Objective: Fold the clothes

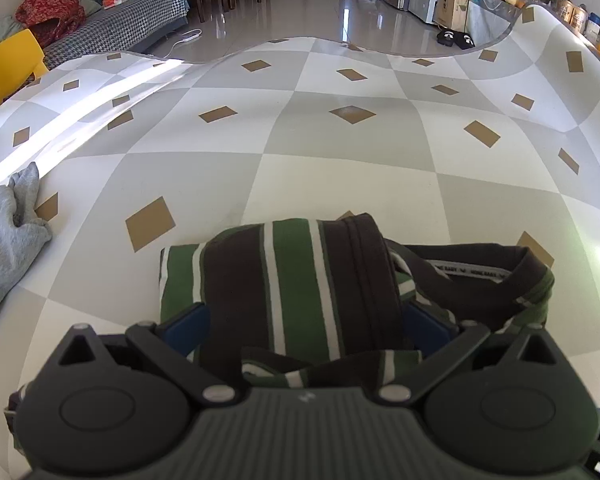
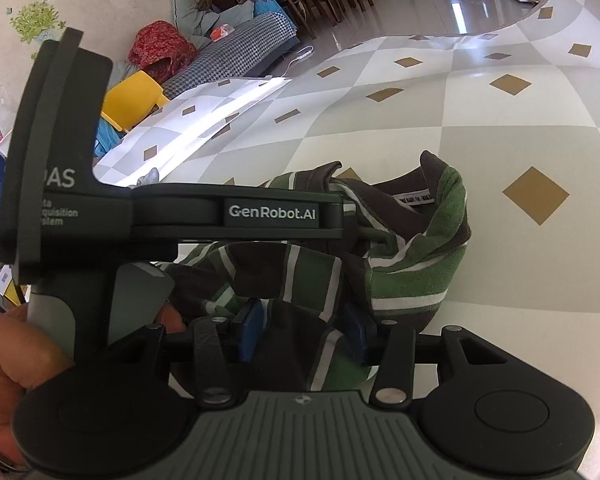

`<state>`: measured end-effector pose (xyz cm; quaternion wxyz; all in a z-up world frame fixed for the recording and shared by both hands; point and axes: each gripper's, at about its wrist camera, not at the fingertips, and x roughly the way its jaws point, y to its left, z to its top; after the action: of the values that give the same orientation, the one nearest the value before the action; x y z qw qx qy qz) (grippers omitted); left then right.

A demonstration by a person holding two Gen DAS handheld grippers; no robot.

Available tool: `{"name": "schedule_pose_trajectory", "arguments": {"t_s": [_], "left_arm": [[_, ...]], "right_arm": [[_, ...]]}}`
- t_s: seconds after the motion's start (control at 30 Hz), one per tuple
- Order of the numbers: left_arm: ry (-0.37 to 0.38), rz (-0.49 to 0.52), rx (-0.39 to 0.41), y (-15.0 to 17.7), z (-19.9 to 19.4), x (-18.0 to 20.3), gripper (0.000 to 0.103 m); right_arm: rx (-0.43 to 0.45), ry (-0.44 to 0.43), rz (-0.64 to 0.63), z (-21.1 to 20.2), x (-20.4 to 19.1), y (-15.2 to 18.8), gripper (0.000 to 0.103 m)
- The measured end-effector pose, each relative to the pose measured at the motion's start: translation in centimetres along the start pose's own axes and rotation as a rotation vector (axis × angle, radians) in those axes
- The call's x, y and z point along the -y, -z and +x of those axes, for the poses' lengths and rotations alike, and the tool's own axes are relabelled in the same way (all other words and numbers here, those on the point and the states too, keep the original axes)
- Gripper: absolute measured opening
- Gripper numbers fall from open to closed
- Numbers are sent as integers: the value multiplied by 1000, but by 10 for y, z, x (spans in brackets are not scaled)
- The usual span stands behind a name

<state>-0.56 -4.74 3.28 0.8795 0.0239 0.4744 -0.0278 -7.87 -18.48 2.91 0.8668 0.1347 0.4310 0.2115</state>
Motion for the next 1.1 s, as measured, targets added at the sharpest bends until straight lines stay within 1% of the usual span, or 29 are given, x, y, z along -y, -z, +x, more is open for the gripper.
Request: {"name": "schedule_pose_trajectory", "arguments": {"t_s": [0.23,0.4,0.47,0.53,0.57,0.63,0.8,0.9,0.97,1.1], "left_arm": [[-31,-11,-27,2,11,3,103],[-21,-31,7,5,7,-4,102],[-20,-37,20,8,4,-7,97],[-15,-54,28,9,0,-10,87],[-17,-61,28,9,-1,-12,84],[-29,-71,27,10,-2,-17,75],[-43,-122,26,14,-4,-34,67],[-33,-151,31,17,-8,-42,63],[-33,-170,34,18,-11,-47,62],[-61,-204,33,18,-13,-56,62]], "right_arm": [[-7,-7,15,4,3,0,45],[-7,-8,10,4,2,1,45],[-6,-9,12,4,2,1,45],[-5,-11,16,5,2,1,45],[-5,-12,18,5,2,1,45],[-3,-12,18,5,2,2,45],[0,-14,13,5,1,3,45],[1,-15,7,6,1,2,45],[2,-13,4,6,0,3,45],[4,-11,-4,6,-1,4,45]]}}
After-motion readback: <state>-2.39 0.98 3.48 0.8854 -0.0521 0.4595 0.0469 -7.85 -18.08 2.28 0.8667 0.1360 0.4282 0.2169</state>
